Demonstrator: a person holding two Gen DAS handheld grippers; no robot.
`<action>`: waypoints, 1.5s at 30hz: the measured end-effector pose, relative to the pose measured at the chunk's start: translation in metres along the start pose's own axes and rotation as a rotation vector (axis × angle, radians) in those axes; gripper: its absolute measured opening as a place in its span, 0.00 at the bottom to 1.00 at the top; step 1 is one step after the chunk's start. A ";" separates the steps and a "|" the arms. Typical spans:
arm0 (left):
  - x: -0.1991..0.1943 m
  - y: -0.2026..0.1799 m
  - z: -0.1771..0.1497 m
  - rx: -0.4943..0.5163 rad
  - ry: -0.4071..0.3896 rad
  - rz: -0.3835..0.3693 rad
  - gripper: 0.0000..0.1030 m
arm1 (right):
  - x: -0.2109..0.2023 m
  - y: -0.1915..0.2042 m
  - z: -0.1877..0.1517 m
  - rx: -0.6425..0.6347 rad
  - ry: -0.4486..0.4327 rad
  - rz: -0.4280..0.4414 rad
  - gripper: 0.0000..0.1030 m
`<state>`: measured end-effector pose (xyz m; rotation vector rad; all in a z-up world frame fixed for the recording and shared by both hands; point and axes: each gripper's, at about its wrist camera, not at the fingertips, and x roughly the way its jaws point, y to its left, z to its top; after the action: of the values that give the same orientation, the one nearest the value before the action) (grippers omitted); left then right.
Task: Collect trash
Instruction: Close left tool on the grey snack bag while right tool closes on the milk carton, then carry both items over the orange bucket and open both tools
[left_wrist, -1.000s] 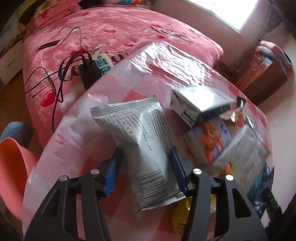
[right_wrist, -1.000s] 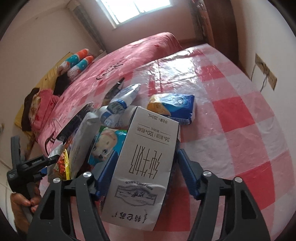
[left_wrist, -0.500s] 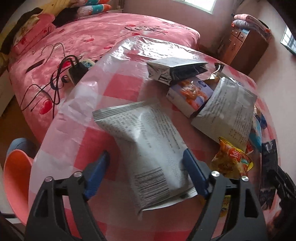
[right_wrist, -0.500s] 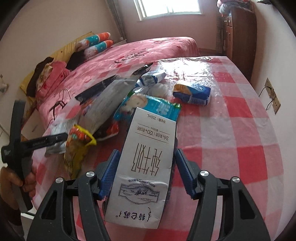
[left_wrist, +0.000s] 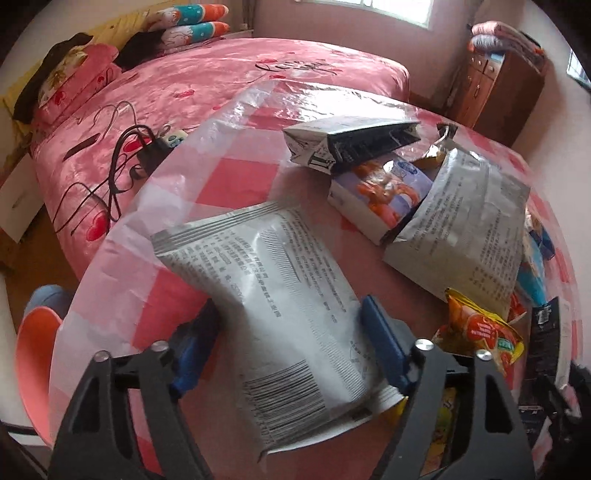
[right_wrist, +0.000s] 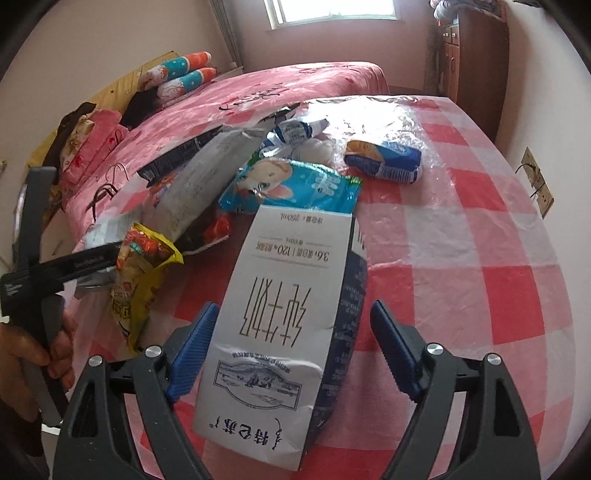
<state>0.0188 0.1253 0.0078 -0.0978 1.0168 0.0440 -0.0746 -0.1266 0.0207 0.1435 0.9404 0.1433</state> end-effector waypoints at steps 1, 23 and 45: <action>-0.002 0.003 0.000 -0.014 -0.007 -0.009 0.65 | 0.001 0.001 -0.001 0.001 0.004 -0.005 0.80; -0.048 0.064 -0.042 -0.127 -0.039 -0.196 0.37 | -0.023 0.022 -0.019 -0.067 -0.077 -0.067 0.65; -0.122 0.174 -0.082 -0.263 -0.173 -0.197 0.36 | -0.056 0.146 0.003 -0.168 -0.047 0.270 0.65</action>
<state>-0.1296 0.2912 0.0582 -0.4268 0.8202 0.0063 -0.1134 0.0057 0.0940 0.1174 0.8554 0.4655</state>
